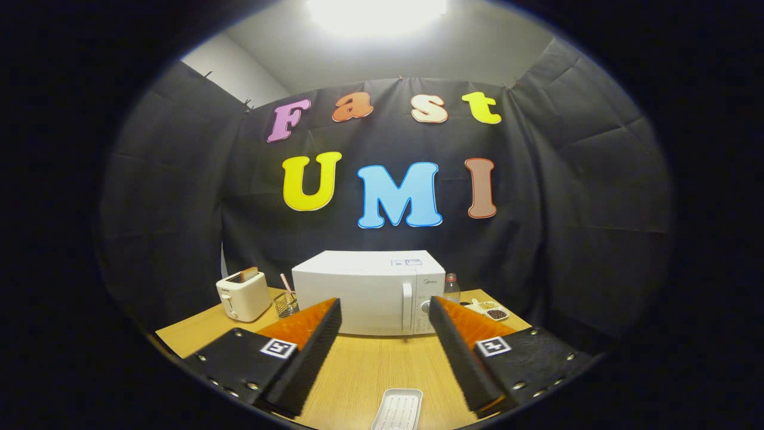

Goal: Open the microwave, put the food inside, and close the microwave door.

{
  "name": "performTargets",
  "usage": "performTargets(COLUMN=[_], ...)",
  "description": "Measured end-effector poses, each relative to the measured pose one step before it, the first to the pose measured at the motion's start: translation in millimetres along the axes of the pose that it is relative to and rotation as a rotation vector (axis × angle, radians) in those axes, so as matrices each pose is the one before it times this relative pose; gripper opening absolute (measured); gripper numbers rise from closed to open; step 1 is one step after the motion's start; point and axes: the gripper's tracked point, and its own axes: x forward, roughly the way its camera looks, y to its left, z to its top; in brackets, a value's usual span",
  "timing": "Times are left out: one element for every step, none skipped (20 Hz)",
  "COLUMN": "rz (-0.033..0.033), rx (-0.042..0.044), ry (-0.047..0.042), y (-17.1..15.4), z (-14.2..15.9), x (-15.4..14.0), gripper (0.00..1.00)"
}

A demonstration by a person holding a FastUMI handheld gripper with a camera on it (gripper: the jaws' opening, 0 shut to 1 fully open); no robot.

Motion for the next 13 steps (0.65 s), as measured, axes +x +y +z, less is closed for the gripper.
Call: performTargets(rz=[-0.0101, -0.00472, -0.00482, -0.0035, -0.0032, -0.00182, -0.00103, -0.00547, 0.0013, -0.00033, 0.0022, 0.00256, 0.00173], rx=[0.00367, 0.00032, -0.00189, -0.002, -0.00057, 0.00009, -0.00116, -0.00344, -0.00313, -0.00389, -0.00333, -0.00252, -0.00247], ry=[-0.00227, -0.00073, -0.00579, -0.0076, -0.00665, -0.00298, -0.00623, -0.00328, -0.00421, -0.00547, -0.00203, -0.00313, -0.00005], y=[-2.17, -1.3, -0.93, -1.32, -1.19, -0.87, -0.21, -1.4, 0.57, 0.47, 0.38, 1.19, 0.56], z=[-0.5, 0.1, 0.73, 1.8, 1.98, 1.16, 0.88, 2.01, 0.38, 2.12, 0.94, 2.05, -0.86], x=[-0.35, -1.77, -1.88, -0.64, 0.32, 0.47, 0.48, 0.92, 1.23, 0.97, 0.98, 1.27, 1.26], gripper=[0.98, 0.96, 0.96, 0.97, 0.97, 0.97, 0.97, 0.96, 0.97, 0.97, 0.97, 0.97, 0.97])
